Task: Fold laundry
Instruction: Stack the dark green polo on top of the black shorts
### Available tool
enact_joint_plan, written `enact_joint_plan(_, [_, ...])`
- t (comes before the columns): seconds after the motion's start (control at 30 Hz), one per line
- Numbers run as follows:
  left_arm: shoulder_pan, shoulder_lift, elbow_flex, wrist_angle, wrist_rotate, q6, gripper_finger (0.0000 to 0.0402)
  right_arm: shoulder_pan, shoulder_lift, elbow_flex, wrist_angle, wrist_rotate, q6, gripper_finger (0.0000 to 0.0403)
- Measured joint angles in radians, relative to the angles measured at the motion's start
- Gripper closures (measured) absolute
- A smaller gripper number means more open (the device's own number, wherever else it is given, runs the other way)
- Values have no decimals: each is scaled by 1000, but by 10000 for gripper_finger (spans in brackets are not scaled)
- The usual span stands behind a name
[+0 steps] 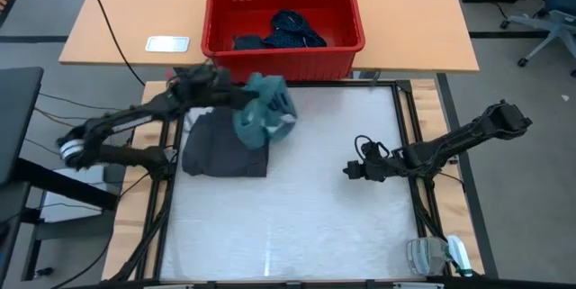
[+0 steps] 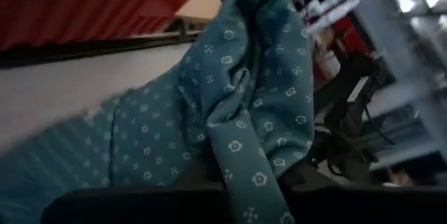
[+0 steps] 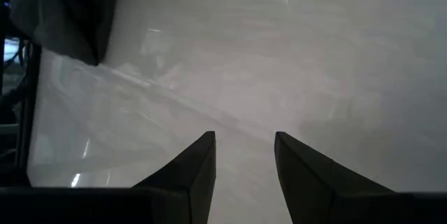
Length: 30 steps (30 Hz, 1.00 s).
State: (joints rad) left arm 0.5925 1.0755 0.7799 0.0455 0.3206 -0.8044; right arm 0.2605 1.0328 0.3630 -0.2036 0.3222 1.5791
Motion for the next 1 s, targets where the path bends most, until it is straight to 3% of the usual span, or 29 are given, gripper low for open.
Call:
enact_joint_plan(0.2, [82, -165, -364, 195, 26, -154, 368, -83, 0, 0, 22, -95, 0, 249])
enact_joint_plan(0.4, [115, -187, -590, 663, 33, -446, 368, -147, 0, 0, 87, -115, 0, 249])
enact_joint_plan(0.53, [120, -186, -577, 814, -13, -503, 368, -180, 0, 0, 120, -114, -7, 249])
enact_joint_plan(0.8, [64, -186, -404, 785, -22, -483, 368, -219, 0, 0, 125, -132, -42, 249])
enact_joint_plan(1.0, [-35, -164, -335, 778, -109, -427, 368, -239, 0, 0, 125, -134, -63, 249])
